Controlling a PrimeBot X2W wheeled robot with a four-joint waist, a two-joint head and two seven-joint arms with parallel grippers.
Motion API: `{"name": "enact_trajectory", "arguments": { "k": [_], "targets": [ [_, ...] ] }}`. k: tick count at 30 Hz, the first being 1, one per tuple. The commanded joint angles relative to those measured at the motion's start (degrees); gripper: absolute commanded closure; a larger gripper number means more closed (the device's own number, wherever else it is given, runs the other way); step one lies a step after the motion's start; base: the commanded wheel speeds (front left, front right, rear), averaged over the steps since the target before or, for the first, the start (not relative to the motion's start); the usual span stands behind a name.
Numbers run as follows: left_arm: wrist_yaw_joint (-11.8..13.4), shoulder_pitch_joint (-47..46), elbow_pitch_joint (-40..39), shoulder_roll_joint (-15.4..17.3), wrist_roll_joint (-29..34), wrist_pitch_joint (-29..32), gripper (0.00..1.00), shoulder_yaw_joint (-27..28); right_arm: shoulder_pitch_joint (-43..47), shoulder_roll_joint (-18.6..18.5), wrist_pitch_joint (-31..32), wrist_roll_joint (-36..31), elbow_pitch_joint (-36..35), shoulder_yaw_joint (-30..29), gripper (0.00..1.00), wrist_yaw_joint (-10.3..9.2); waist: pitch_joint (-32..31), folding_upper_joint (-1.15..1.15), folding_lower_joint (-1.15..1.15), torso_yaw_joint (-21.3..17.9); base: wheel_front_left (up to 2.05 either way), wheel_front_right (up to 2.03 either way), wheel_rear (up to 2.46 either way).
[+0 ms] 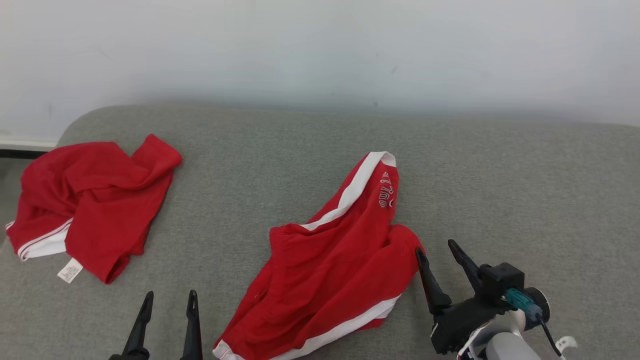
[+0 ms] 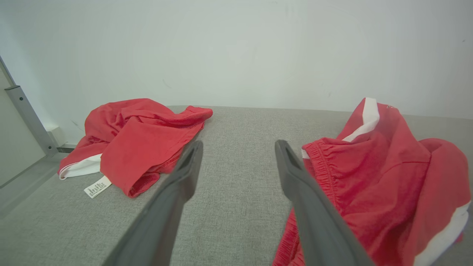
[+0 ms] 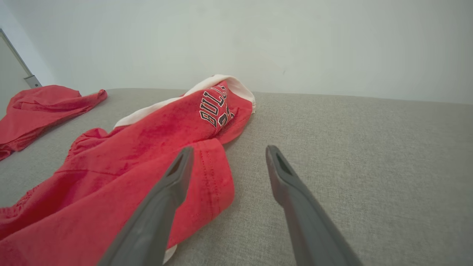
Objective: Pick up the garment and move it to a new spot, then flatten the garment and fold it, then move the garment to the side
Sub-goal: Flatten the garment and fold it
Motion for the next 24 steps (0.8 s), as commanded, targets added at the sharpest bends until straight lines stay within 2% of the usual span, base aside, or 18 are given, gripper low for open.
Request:
{"name": "enact_trajectory", "arguments": {
  "k": [1,9,10,11,12,13,14,19,24],
  "targets": [
    [-0.1,-0.5,0.3,-0.2,0.2,-0.2,0.0,-0.2,-1.1,-0.4,0.0,1.2,2.2,0.9,0.0,-0.13,0.5,0.0,0.0,1.3,0.0,0.0,0.0],
    [-0.3,-1.0,0.9,-0.2,0.0,-0.2,0.0,-0.3,-5.8,-0.9,0.0,5.3,13.2,5.7,0.0,-0.13,0.9,0.0,0.0,2.8,0.0,0.0,0.0],
    [-0.2,-1.0,0.9,-0.2,-0.1,-0.2,0.0,-0.4,-6.9,-0.6,0.0,7.1,16.4,7.0,0.0,-0.13,1.0,0.0,0.0,2.8,0.0,0.0,0.0],
    [-0.2,-1.0,0.9,-0.2,-0.1,-0.2,0.0,-0.4,-6.9,-0.6,0.0,7.1,16.4,7.0,0.0,-0.13,1.0,0.0,0.0,2.8,0.0,0.0,0.0],
    [-0.2,-1.1,1.0,-0.2,-0.1,-0.2,0.0,-0.5,-7.6,-0.4,0.0,8.2,17.7,7.8,0.06,-0.13,1.1,0.0,0.0,2.9,0.0,0.0,0.0],
    [-0.2,-1.1,1.0,-0.2,0.0,-0.2,0.0,-0.5,-8.3,-0.2,0.0,9.3,18.6,8.5,0.51,-0.13,1.1,0.0,0.0,2.8,0.0,0.0,0.0],
    [-0.2,-1.2,1.1,-0.2,-0.1,-0.2,0.0,-0.5,-9.0,-0.4,0.0,9.9,19.0,9.1,1.0,-0.13,1.1,0.0,0.0,2.8,0.0,0.0,0.0],
    [0.0,-1.2,1.2,-0.3,-0.4,-0.2,0.0,-0.5,-10.0,-1.9,0.0,12.6,18.6,10.3,1.0,-0.13,0.9,0.0,0.0,2.2,0.0,0.0,0.0],
    [0.4,-0.6,1.0,-0.3,-0.9,-0.2,0.0,-0.1,-8.4,-4.2,0.0,12.8,14.1,6.7,1.0,-0.13,0.7,0.0,0.0,0.5,0.0,0.0,0.0]
  ]
}}
